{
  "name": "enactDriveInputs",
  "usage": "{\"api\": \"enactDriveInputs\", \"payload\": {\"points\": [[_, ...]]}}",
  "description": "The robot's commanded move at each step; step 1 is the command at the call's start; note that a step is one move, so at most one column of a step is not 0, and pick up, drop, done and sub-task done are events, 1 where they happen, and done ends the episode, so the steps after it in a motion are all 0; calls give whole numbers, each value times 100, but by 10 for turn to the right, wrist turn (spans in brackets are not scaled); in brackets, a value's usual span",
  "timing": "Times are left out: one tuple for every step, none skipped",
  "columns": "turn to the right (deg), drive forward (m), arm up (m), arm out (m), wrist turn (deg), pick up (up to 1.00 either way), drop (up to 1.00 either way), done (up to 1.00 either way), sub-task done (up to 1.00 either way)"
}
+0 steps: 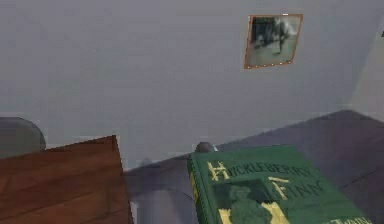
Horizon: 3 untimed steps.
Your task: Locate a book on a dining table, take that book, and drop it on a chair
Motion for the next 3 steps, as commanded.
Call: {"api": "enactDriveInputs", "payload": {"points": [[240, 0, 0, 0, 0, 0, 0, 0, 0], [-450, 0, 0, 0, 0, 0, 0, 0, 0], [-330, 0, 0, 0, 0, 0, 0, 0, 0]]}}
